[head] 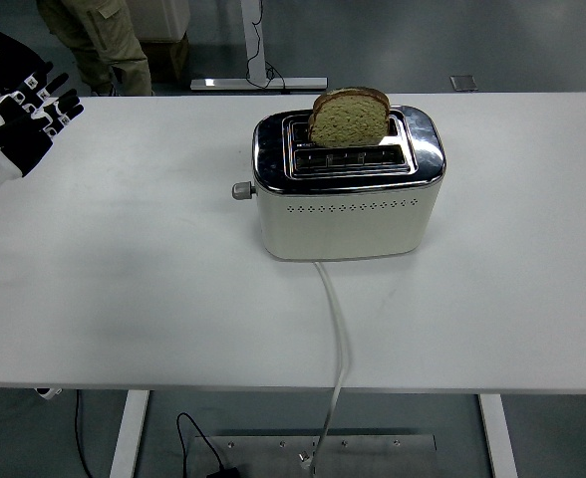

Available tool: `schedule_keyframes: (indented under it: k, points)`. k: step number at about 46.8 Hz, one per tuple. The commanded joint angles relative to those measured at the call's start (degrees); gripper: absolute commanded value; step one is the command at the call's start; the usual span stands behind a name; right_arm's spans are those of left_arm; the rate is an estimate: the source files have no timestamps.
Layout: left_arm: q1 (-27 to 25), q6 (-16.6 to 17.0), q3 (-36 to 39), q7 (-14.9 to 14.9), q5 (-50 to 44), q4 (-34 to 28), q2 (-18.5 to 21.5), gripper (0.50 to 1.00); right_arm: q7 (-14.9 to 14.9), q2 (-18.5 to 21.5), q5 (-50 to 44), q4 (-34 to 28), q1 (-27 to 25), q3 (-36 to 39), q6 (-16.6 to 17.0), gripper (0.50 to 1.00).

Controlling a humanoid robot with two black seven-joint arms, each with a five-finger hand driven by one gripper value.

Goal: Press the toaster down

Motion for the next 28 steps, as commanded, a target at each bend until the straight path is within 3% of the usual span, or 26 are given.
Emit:
schedule_keyframes:
  k: [1, 28]
  points:
    - [0.01, 0.06, 0.00, -0.01, 0.00, -0.05, 0.45, 1.000, -0.02, 0.00, -0.02, 0.00, 0.00, 0.00, 0.00, 0.998]
    - [0.01, -0.03, 0.09, -0.01, 0.00, -0.14, 0.54, 1.000, -0.02, 0.00, 0.07, 0.00, 0.00, 0.00, 0.00, 0.998]
